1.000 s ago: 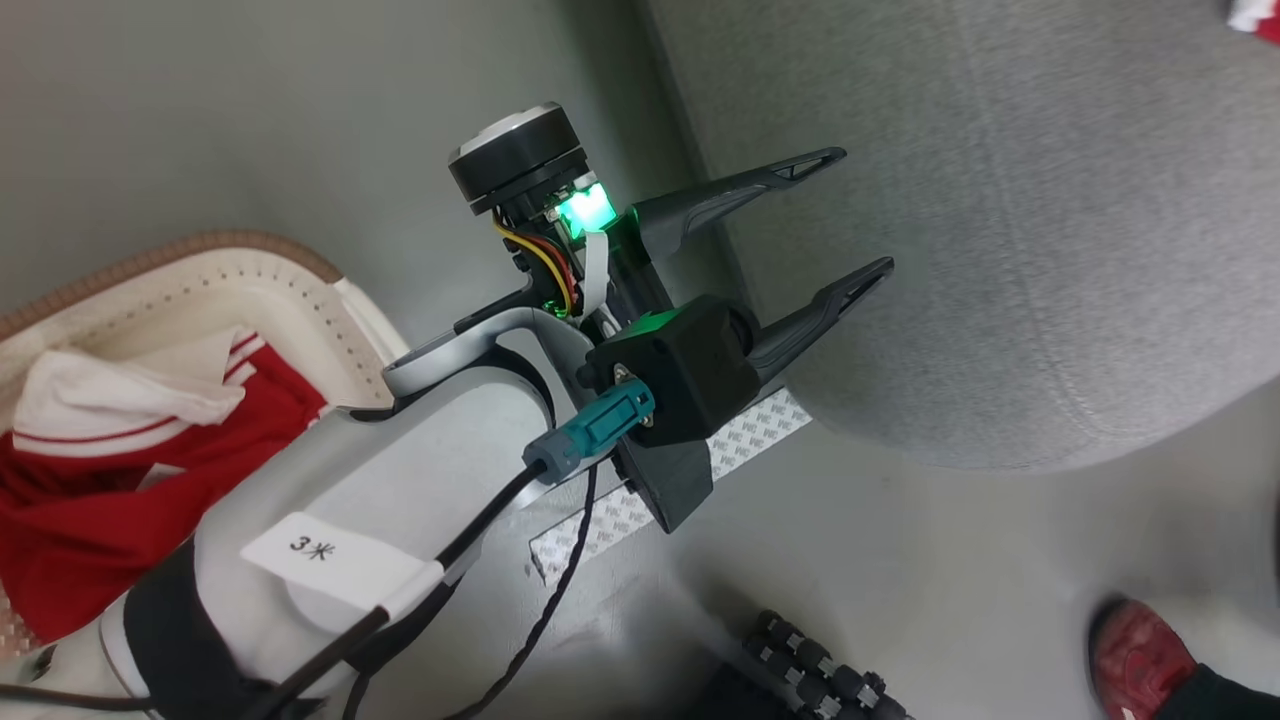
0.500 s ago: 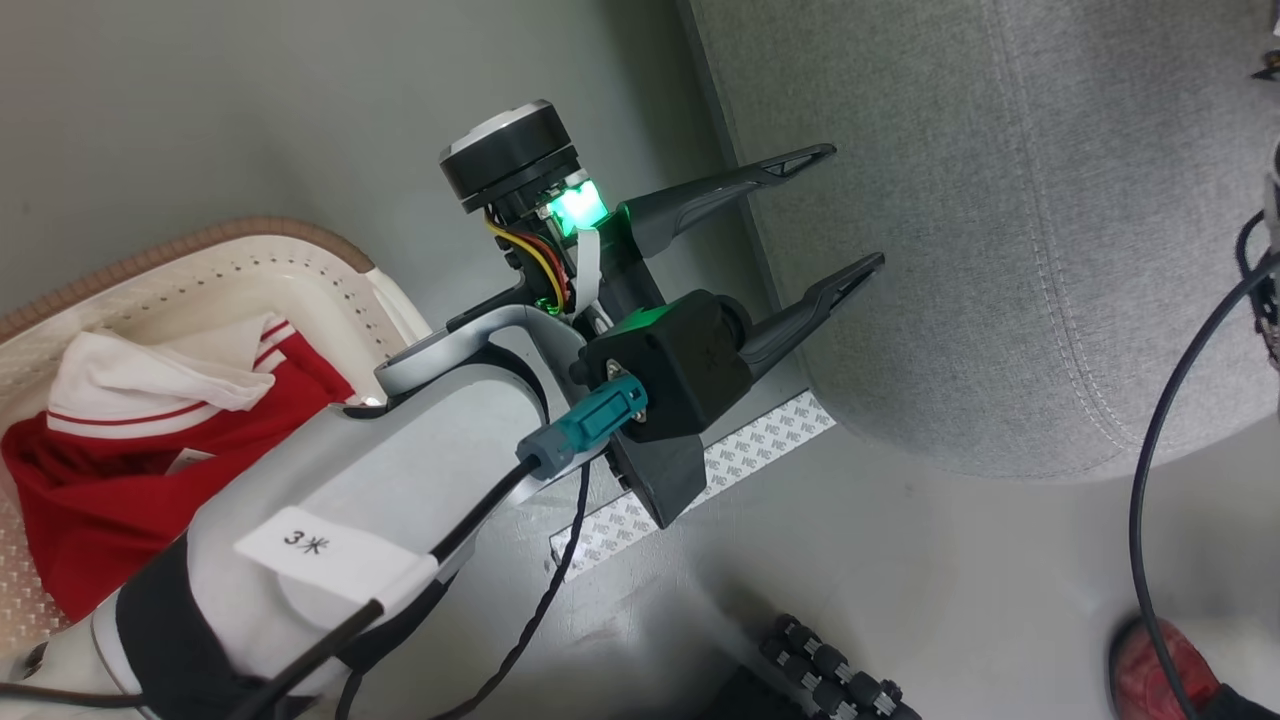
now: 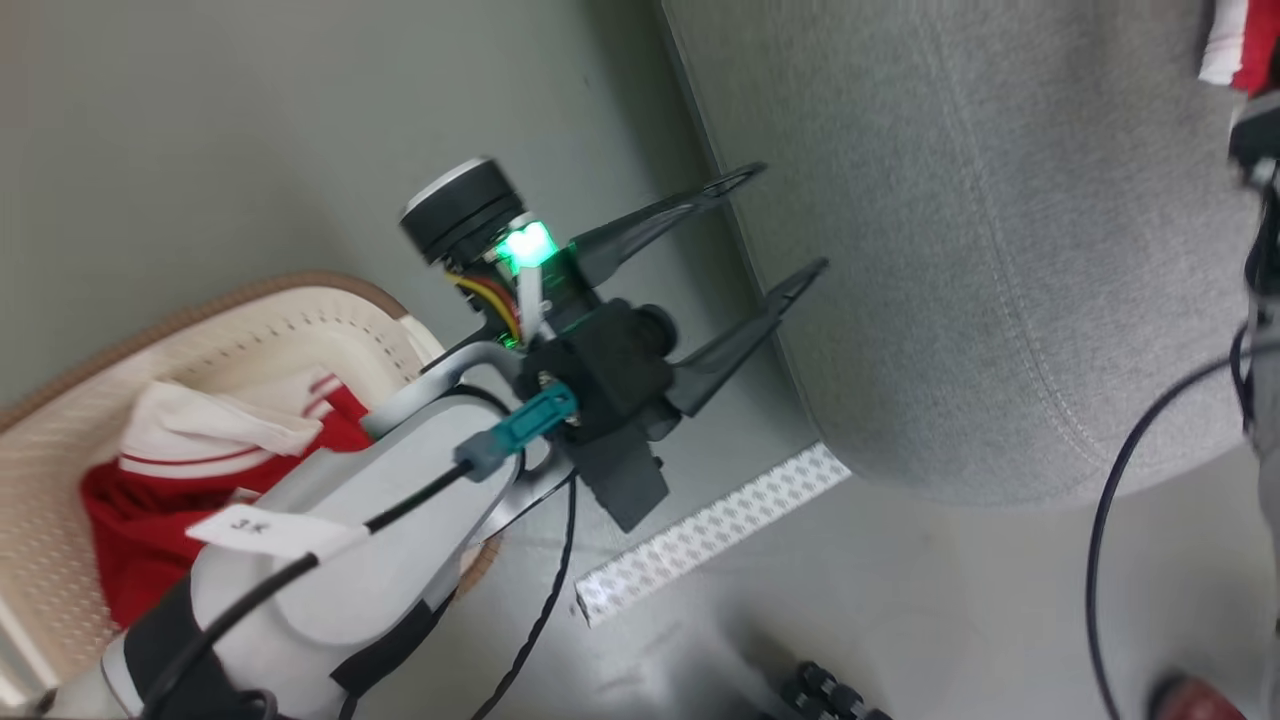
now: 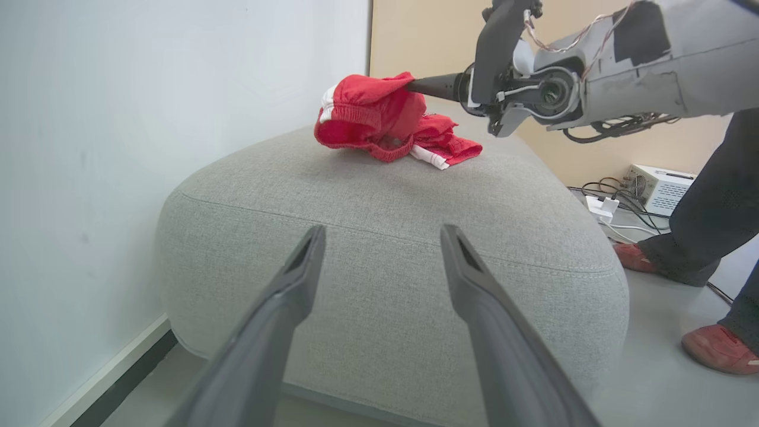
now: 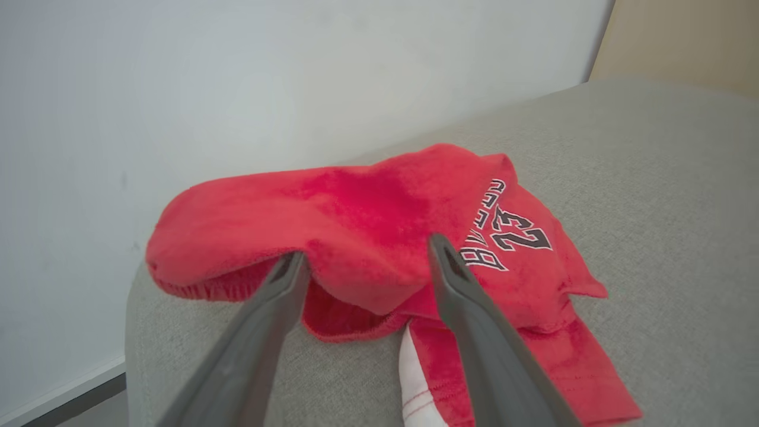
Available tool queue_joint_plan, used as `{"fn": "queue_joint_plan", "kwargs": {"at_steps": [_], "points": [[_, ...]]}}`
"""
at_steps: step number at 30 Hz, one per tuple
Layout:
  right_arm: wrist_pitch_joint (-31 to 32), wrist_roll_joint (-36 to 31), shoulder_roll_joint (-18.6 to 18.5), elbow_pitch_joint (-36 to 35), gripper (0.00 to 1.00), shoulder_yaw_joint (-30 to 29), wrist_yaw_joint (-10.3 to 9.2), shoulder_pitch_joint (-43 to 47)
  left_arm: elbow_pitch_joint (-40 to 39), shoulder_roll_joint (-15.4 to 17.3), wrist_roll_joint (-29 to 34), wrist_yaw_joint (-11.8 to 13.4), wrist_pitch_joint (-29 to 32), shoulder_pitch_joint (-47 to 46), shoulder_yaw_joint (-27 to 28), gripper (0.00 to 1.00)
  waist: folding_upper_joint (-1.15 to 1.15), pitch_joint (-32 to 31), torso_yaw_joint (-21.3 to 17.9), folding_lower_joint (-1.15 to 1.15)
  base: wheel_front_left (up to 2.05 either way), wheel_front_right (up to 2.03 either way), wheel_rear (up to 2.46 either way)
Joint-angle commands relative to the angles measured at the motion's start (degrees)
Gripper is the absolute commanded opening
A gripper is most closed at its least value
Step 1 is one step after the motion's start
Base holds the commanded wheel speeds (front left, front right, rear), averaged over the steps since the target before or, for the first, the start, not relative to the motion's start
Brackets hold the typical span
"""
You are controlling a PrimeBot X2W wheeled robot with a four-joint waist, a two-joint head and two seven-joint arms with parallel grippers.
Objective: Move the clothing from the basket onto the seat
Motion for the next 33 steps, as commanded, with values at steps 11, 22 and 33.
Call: {"fn": "queue_joint_plan", "kwargs": {"at_steps": [11, 22, 33], "points": [[-0.10, -14.56, 5.20, -13.43, 1.00, 1.30, 0.02, 17.12, 5.05, 0.62, -5.17, 6.25, -5.77, 10.77, 3.99, 1.00, 0.00, -15.33, 7.85, 0.01, 0.00, 0.00, 0.00], [-0.07, -14.47, 8.56, -20.51, 1.00, 14.56, 0.02, 28.95, 4.77, 2.14, -10.89, 14.67, -7.59, 27.18, 12.66, 1.00, 0.00, -27.70, 15.20, 0.01, 0.00, 0.00, 0.00], [-0.09, -15.54, 9.83, -26.05, 1.00, 16.53, 0.02, 39.00, 0.82, 0.86, -12.40, 18.50, -7.60, 42.19, 23.53, 1.00, 0.00, -38.24, 19.59, 0.01, 0.00, 0.00, 0.00]]}}
